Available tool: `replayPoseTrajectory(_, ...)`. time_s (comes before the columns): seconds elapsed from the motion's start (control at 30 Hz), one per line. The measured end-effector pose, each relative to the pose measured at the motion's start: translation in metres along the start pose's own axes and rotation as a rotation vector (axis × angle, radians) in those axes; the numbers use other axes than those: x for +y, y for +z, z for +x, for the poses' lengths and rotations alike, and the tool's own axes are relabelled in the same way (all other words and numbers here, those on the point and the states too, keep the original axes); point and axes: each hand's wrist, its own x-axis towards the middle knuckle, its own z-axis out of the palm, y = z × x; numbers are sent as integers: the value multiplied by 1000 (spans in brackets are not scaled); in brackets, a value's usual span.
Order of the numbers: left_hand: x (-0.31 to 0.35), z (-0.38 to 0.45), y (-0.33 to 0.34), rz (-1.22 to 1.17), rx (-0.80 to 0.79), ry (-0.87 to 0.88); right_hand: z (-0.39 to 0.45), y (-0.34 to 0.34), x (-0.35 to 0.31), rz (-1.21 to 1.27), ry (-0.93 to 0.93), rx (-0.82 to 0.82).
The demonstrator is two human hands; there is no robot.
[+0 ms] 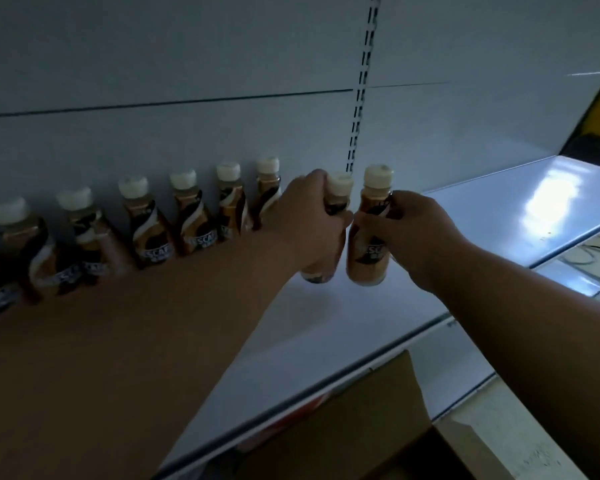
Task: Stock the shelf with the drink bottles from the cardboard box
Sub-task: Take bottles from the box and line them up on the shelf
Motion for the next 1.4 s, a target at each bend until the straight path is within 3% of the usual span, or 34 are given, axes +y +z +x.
replayPoseTrajectory(0.13,-2,38,-4,443,-42,62,42,3,8,-210,-49,-4)
replayPoseTrajectory(0.5,-11,86,-4,706,-87,134,125,43,12,-292,-87,-41)
replayPoseTrajectory(0.7,-8,91,2,941,-47,149,135,49,12,-398,-146,-11)
replayPoseTrajectory(0.83,-7,93,-9,1073,-21,211,125,43,11,-389,-88,-24)
replayPoseTrajectory(1.23,11,8,-94,833,89,296,34,16,-79,-545,-311,-124)
replayPoseTrajectory(1.4,-9,-56,-148,770,60,207,-13,48,-124,-525,-378,-174)
